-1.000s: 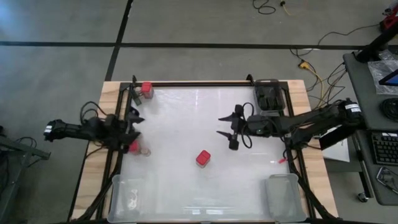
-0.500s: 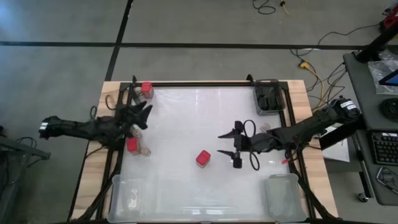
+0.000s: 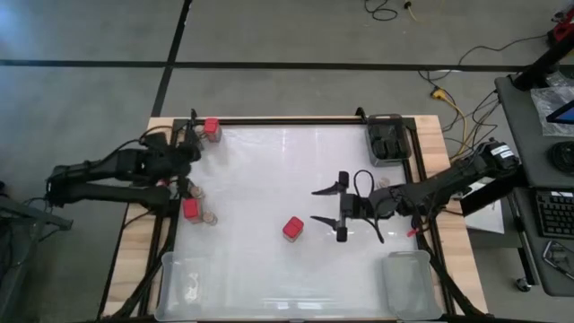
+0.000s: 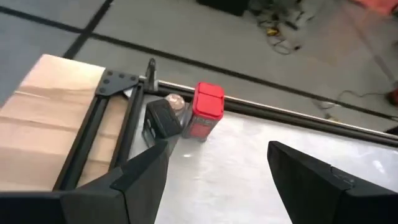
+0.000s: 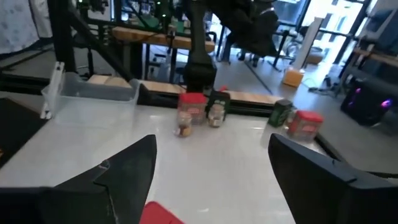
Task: Sort spices by type
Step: Put the green seasoning can into the black bin
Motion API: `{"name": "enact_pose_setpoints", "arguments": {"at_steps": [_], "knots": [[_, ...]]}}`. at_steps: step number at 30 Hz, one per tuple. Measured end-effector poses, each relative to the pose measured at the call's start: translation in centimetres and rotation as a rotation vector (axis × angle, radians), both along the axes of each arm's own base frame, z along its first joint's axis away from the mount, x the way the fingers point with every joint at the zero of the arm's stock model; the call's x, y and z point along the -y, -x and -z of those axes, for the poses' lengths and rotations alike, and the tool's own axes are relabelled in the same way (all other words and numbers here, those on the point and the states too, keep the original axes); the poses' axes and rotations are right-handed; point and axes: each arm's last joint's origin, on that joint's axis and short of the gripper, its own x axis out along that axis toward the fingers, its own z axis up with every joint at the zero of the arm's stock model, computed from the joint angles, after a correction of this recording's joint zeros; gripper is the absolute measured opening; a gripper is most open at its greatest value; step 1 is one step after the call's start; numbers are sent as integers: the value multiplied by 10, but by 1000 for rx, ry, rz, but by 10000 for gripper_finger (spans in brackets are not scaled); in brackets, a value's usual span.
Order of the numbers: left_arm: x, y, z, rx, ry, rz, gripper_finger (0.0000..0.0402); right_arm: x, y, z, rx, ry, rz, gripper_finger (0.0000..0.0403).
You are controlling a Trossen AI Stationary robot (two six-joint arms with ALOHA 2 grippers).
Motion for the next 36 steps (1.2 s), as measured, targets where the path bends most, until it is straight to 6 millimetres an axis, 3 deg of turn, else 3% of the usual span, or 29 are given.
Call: {"name": "enact_pose_setpoints", "arguments": {"at_steps": [4, 9, 15, 22, 28, 36], "knots": [[-17, -14, -5, -75, 74, -86, 259, 4, -1, 0, -8, 45, 11, 317], [-54, -28, 0, -71, 261, -131, 259, 8, -2, 1, -17, 93, 16, 334], [-104, -42, 18, -72, 344, -174, 259, 9, -1, 5, -60, 120, 14, 346], [-148, -38, 49, -127, 560, -275, 259, 9, 0, 11, -121, 124, 13, 349], [-174, -31, 57, -156, 604, -362, 259, 9, 0, 11, -123, 125, 13, 350], [-184, -33, 62, -146, 662, -439, 259, 9, 1, 15, -169, 155, 7, 350]]}}
